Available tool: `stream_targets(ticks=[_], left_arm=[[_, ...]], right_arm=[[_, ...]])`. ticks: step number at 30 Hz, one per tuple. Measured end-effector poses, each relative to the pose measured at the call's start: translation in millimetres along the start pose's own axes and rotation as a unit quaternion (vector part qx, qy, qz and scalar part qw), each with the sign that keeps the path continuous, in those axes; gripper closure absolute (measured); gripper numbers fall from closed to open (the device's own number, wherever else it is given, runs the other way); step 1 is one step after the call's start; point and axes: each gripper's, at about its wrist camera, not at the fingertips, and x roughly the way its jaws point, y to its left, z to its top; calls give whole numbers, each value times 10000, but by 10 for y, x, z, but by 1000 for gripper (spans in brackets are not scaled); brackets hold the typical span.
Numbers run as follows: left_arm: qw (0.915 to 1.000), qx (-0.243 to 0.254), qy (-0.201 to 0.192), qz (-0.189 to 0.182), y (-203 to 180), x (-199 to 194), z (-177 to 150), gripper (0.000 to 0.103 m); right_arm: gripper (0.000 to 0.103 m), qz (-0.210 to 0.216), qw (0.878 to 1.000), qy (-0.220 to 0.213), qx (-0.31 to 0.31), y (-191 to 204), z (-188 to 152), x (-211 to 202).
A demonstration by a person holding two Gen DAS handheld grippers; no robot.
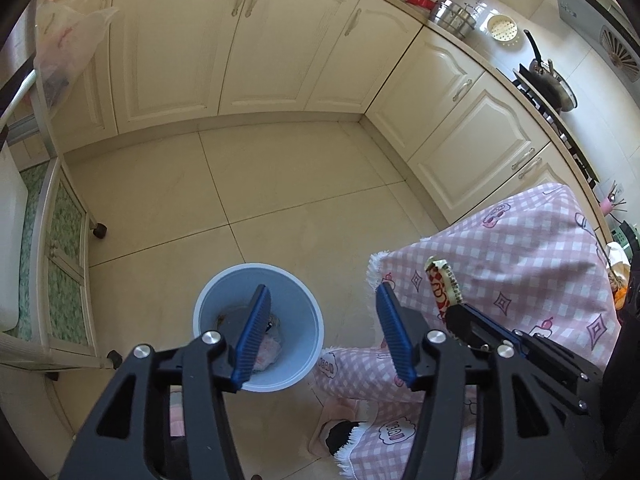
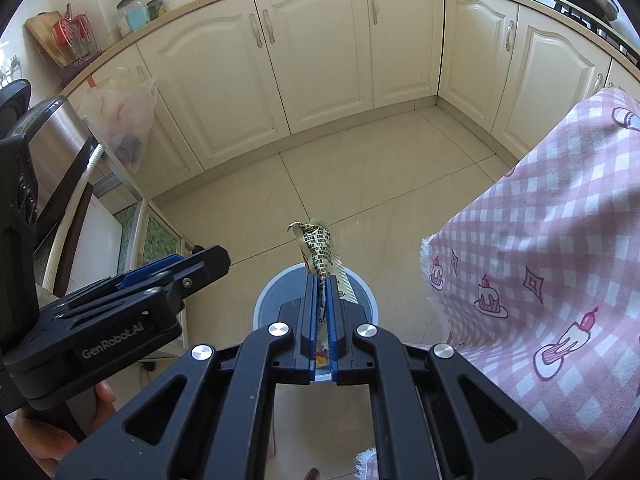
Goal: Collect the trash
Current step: 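Carry both wrappers over the blue bin and open both grippers, then grasp the orange peel with the left gripper while the right grasps the yellow-purple candy wrapper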
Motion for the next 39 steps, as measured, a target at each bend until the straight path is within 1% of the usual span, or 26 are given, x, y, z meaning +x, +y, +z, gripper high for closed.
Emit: stream_targets(ticks=[4,10,11,13,15,16,17,20,23,27,31,33,36,39], left_arm=[[9999,-35,-43,100,43,-47,6,49],[9997,-172,-147,125,143,-120,44,49],[9996,-190,-174,122,161,-136,58,49],[9993,-247,-235,150,186,-172,85,49],[9991,-287,-279,158,206,-201,106,49],[9990,-303,-293,169,207,-220,118,49],[9990,-294,-296,170,208,-231,123,49],[9992,-206,-294,196,145,-262,131,49],[9995,-93,-282,128,28,-300,125,49],[9992,202,-350,-42,-297,-419,94,49],[9964,618,-472,-349,-789,-601,41,48],[9935,888,-545,-467,-1075,-692,-3,47],[9871,1290,-647,-697,-1562,-819,-101,41],[9807,1573,-665,-953,-1964,-886,-188,38]], right_arm=[[99,36,10000,-23,-9,52,36,12],[99,151,9998,-128,-37,141,122,24],[98,162,9997,-160,-36,155,139,24],[96,70,9992,-392,-76,198,190,-1],[90,101,9990,-411,-104,222,234,9],[84,102,9990,-432,-91,224,249,9],[82,74,9988,-468,-106,225,254,-4],[81,3,9982,-571,-154,212,246,-98],[79,-146,9976,-673,-120,127,219,-245],[76,-347,9956,-871,-30,-53,182,-550],[73,-596,9908,-1205,151,-356,124,-1021],[71,-720,9874,-1387,253,-523,71,-1270],[67,-945,9809,-1650,418,-802,-40,-1634],[62,-1206,9741,-1821,580,-1082,-146,-1935]])
